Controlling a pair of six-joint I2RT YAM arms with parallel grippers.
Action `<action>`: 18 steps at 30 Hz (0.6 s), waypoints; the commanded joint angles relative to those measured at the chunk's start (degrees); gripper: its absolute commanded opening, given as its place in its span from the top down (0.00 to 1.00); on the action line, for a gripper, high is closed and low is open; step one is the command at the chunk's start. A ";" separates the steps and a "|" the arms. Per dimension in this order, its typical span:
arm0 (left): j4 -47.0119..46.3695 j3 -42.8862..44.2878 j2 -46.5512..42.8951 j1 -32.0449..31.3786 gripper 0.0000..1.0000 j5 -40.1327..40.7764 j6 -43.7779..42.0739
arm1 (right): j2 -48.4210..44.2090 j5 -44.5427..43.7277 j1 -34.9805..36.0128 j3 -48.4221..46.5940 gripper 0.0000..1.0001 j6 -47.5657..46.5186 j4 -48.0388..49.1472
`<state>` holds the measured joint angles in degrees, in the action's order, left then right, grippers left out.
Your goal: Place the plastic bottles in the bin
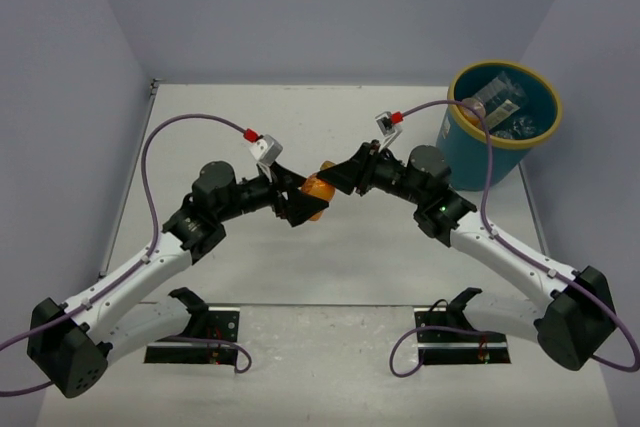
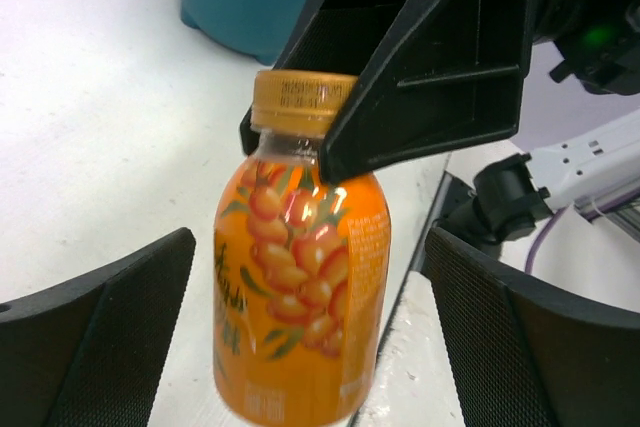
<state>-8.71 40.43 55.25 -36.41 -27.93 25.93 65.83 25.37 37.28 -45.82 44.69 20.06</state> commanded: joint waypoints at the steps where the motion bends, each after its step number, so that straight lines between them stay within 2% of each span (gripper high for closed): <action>1: 3.45 2.78 -2.16 0.28 0.00 5.79 -1.21 | -3.40 -11.51 -0.28 -6.75 1.00 -7.52 -10.76; 2: 4.52 3.14 -2.17 0.29 0.00 5.87 -1.23 | -3.68 -13.80 -0.28 -6.82 1.00 -7.60 -10.92; 4: 7.90 4.42 -2.62 0.29 0.00 9.40 -1.16 | -4.10 -20.95 -0.87 -9.84 1.00 -11.42 -17.55; 6: 10.38 5.02 -3.03 0.29 0.00 13.13 -0.60 | -4.63 -23.72 -1.86 -12.33 1.00 -13.03 -20.98; 10: 18.43 6.73 -4.66 0.20 0.00 21.65 0.77 | -6.12 -35.10 -8.58 -18.25 1.00 -17.83 -27.58; 11: 18.55 6.93 -4.72 0.20 0.00 21.87 0.79 | -6.15 -35.30 -9.86 -18.42 1.00 -17.97 -27.70; 15: 24.69 7.03 -6.69 0.29 0.00 32.95 2.92 | -6.07 -48.17 -15.63 -24.76 1.00 -25.25 -31.75; 18: 31.60 8.76 -5.23 0.38 0.00 42.34 6.15 | -3.94 -54.28 -19.68 -28.66 1.00 -29.49 -31.77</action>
<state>13.26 45.50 49.40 -36.39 -1.21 27.91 60.88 -14.32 21.93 -68.17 23.72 -9.76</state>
